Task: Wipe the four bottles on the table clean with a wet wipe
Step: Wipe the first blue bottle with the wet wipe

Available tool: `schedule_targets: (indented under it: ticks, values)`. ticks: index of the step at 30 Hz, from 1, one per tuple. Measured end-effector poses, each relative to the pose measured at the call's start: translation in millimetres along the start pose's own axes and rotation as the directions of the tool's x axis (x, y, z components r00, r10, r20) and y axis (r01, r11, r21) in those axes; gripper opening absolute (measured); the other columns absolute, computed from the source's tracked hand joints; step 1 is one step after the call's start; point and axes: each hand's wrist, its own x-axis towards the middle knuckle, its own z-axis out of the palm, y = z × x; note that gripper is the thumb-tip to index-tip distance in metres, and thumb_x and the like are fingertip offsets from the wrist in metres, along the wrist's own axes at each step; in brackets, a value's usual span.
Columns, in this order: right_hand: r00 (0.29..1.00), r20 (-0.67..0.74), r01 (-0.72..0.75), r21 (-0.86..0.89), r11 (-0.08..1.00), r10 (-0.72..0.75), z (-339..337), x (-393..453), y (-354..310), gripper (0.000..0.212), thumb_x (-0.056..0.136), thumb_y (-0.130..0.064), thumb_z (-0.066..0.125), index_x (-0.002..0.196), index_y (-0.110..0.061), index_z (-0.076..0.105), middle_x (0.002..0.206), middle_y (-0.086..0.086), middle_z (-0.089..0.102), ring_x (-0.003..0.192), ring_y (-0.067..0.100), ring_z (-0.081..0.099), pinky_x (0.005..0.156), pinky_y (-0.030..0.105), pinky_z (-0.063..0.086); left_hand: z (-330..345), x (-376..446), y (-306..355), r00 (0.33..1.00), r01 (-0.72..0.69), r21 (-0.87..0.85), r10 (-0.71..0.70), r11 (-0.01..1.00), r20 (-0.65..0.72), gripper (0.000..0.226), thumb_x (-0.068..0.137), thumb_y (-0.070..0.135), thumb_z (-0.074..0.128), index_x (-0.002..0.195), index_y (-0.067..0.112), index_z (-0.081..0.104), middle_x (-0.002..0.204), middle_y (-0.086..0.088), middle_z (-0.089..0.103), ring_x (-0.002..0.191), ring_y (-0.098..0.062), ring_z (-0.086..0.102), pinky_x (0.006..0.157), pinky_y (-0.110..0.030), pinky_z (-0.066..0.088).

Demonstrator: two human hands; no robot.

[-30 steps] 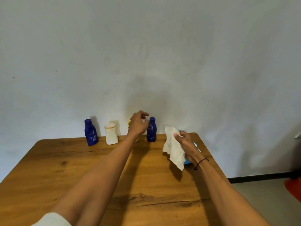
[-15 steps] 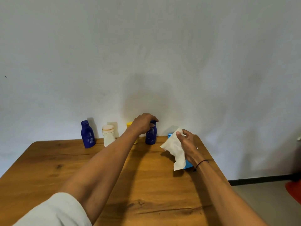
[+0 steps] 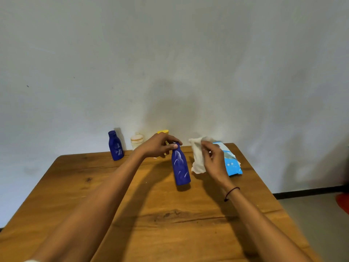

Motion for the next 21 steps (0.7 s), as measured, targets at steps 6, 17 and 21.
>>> schedule_targets:
  ticks: [6, 17, 21]
  values:
    - [0.876, 0.342, 0.432, -0.247, 0.867, -0.339, 22.2, -50.4, -26.5, 0.042, 0.092, -0.003, 0.074, 0.132, -0.006, 0.063, 0.124, 0.017, 0.068, 0.113, 0.024, 0.063, 0.087, 0.029, 0.049, -8.0, -36.5, 8.5, 1.0, -0.019, -0.041, 0.019, 0.999, 0.005, 0.035, 0.106, 0.023, 0.06, 0.138, 0.011, 0.066, 0.114, 0.001, 0.071, 0.095, -0.014, 0.071, 0.071, -0.028, 0.065]
    - [0.617, 0.507, 0.777, -0.271, 0.568, -0.602, 11.0, -75.4, -23.9, 0.05, 0.085, -0.015, 0.082, 0.126, -0.017, 0.053, 0.116, 0.012, 0.071, 0.101, 0.023, 0.07, 0.086, 0.025, 0.05, -7.2, -66.0, 16.5, 0.994, 0.008, -0.15, 0.009, 0.989, 0.111, 0.032, 0.105, 0.024, 0.06, 0.134, 0.011, 0.069, 0.122, 0.002, 0.074, 0.11, -0.018, 0.073, 0.101, -0.04, 0.06]
    - [0.721, 0.469, 0.647, -0.189, 0.739, -0.511, 12.5, -87.3, -34.1, 0.029, 0.099, -0.028, 0.056, 0.125, -0.016, 0.058, 0.113, 0.008, 0.07, 0.098, 0.008, 0.061, 0.085, 0.014, 0.043, -7.0, -69.1, 20.7, 0.993, 0.004, -0.242, 0.024, 0.97, 0.112, 0.027, 0.106, 0.021, 0.06, 0.129, 0.014, 0.071, 0.119, 0.003, 0.075, 0.112, -0.019, 0.073, 0.101, -0.042, 0.059]
